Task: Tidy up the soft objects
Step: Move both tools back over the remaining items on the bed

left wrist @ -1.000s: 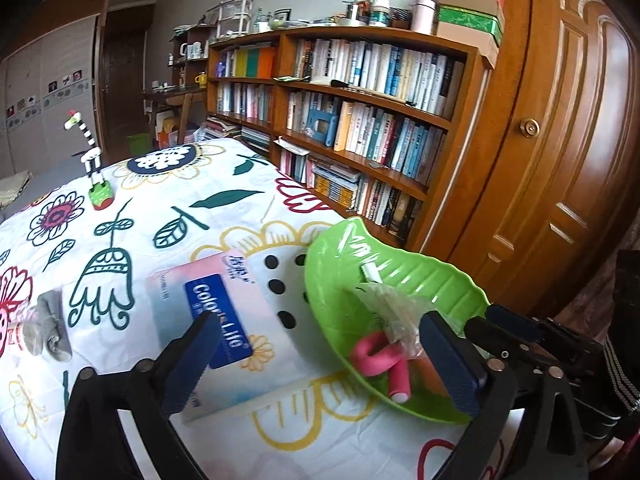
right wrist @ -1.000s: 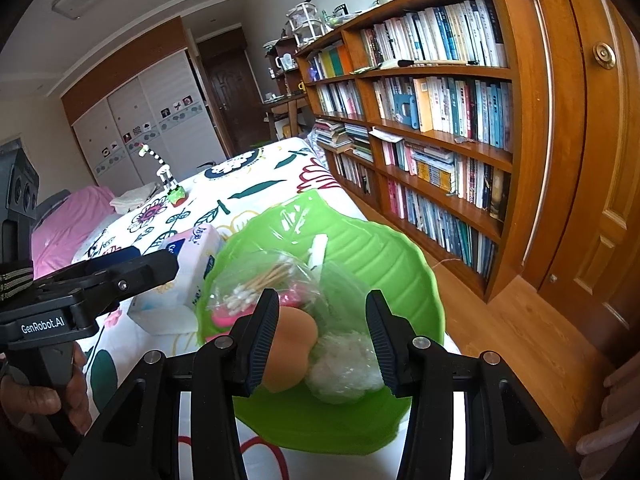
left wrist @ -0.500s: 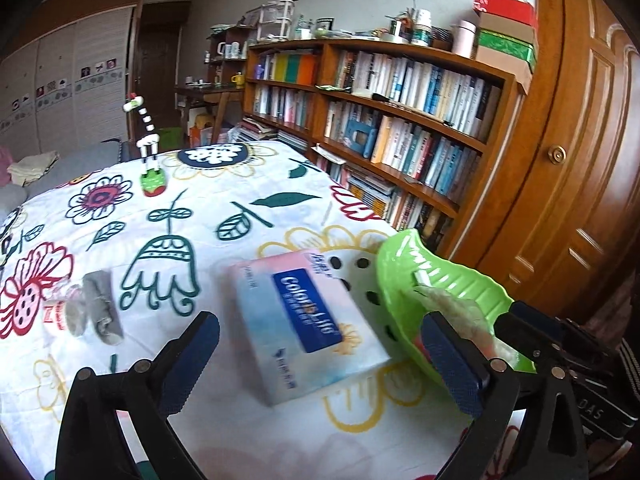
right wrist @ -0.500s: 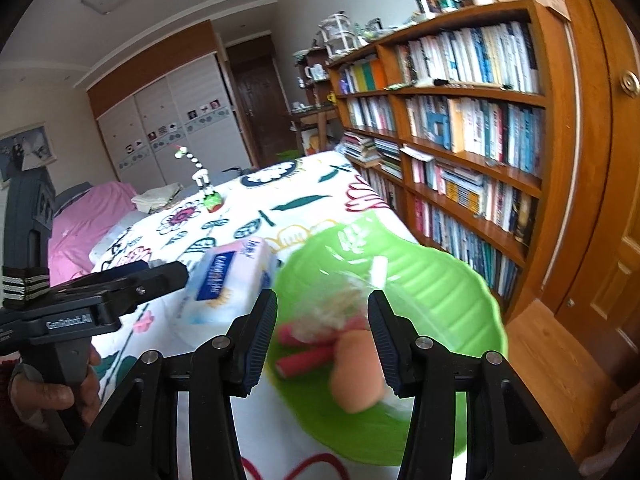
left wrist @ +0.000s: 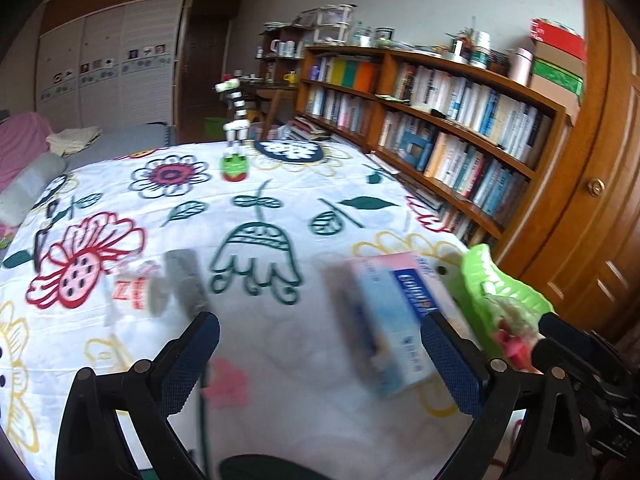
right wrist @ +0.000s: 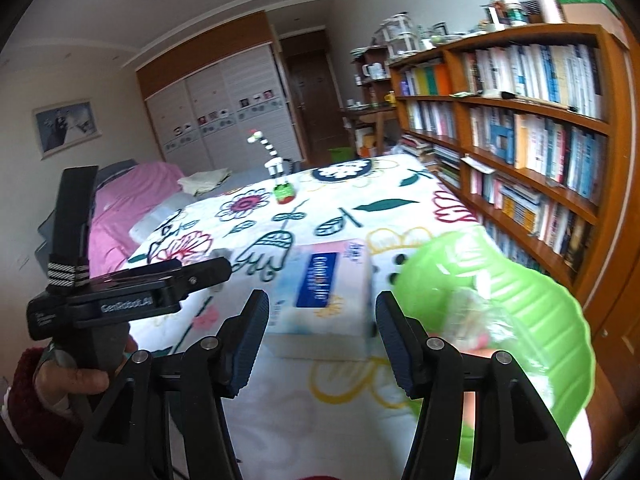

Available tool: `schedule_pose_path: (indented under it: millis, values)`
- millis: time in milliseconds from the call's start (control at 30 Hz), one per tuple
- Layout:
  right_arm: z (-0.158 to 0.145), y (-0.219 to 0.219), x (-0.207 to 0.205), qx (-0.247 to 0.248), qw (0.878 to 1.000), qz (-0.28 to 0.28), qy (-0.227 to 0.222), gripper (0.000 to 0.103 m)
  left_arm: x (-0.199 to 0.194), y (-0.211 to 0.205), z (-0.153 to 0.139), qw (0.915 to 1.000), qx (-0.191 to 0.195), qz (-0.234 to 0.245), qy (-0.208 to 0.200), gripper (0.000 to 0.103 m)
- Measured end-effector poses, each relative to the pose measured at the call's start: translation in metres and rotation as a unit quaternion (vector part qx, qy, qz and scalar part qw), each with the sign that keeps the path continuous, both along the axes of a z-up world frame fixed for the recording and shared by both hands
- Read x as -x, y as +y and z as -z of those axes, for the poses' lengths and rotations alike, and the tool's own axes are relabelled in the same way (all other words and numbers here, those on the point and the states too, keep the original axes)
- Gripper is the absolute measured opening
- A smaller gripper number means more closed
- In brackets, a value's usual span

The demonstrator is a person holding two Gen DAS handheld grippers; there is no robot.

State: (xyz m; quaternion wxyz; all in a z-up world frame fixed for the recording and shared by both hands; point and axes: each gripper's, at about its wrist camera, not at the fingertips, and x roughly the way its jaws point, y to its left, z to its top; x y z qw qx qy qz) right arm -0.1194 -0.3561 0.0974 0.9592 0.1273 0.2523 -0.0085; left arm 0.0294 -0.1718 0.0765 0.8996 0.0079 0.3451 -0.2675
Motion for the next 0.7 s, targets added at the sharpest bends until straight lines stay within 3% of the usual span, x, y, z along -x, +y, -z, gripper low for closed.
schedule_pose_path:
  millis: [367,700]
  values:
    - [0.004,0.049,-0.023,0.008,0.998,-0.068,0.013,0.057,-0.026,0.062,0.016,0.9968,-0.002,-0.077,0.022,0.103]
    - [0.011,0.082,-0.044,0.023,0.992,-0.119,0.029,0.057,-0.058,0.083,0.026,0.9933,-0.028,-0.11,0.019,0.103]
